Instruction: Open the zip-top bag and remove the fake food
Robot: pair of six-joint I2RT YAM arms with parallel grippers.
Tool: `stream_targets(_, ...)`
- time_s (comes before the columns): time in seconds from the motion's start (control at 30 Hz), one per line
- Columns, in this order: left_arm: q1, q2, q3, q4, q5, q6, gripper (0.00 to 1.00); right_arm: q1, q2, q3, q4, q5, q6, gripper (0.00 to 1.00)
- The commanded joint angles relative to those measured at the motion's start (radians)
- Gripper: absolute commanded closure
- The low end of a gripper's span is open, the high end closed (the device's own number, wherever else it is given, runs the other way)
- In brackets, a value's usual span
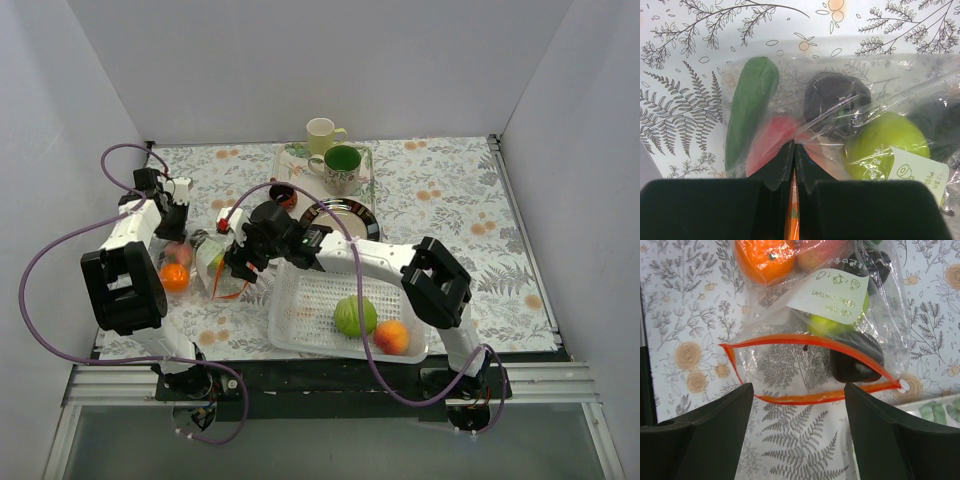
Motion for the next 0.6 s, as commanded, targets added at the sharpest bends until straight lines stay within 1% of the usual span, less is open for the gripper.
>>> stream_targets(0.0, 0.006, 0.004, 0.024, -0.008, 0.005, 0.002, 1.00, 0.001, 0.107, 0.098, -0.017, -0.007, 0.020, 0.17)
stream_targets(0.13, 0.006, -0.009, 0.008, -0.001, 0.001, 0.010, 1.00, -0.005, 0.192, 0.153, -0.048, 0.011, 0.029, 0.16)
stream_targets(0.23, 0.007, -0.015, -0.007, 0.008, -0.003, 0.022, 1.00, -0.005, 0.204, 0.138, -0.031, 0.037, 0.031, 0.15)
stream_targets(0.33, 0.006, -0.013, -0.009, 0.004, 0.000, 0.030, 1.00, -0.005, 0.227, 0.148, -0.005, 0.098, 0.025, 0.02)
stream_targets(0.37, 0.007, -0.015, -0.007, 0.001, 0.007, 0.031, 1.00, -0.007, 0.235, 0.154, 0.003, 0.115, 0.025, 0.02)
stream_targets(0.57, 0.006, -0.021, 0.010, -0.034, 0.046, 0.067, 1.00, -0.008, 0.299, 0.210, 0.088, 0.192, 0.008, 0.02)
